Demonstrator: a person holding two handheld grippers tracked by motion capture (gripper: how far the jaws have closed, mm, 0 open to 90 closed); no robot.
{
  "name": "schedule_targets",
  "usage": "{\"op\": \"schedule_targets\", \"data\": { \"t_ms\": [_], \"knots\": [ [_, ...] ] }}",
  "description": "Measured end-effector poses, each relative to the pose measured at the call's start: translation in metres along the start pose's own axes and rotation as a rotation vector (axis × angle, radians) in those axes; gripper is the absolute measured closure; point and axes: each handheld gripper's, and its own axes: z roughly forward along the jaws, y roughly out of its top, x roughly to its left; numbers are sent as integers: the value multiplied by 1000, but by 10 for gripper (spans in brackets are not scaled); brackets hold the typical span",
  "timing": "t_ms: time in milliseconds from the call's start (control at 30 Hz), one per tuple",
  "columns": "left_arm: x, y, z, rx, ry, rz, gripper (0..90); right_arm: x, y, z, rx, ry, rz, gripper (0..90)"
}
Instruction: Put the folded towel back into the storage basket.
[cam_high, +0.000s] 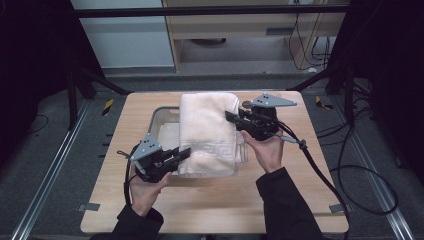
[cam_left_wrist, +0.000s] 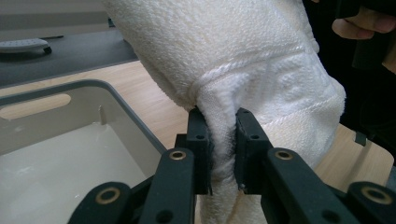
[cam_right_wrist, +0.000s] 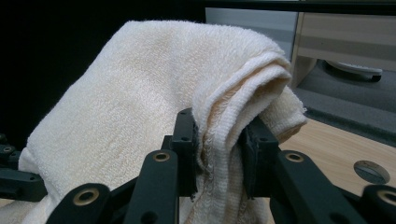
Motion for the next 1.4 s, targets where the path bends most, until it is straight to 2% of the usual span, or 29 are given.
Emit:
{"op": "schedule_targets", "data": {
  "t_ms": [700,1400],
  "knots": [
    [29,6,-22,-41,63,-36,778,22,27,34,-7,10,-39,705],
    [54,6,-37,-56,137,-60,778,37,37,66,-17,25,-41,705]
  ]
}}
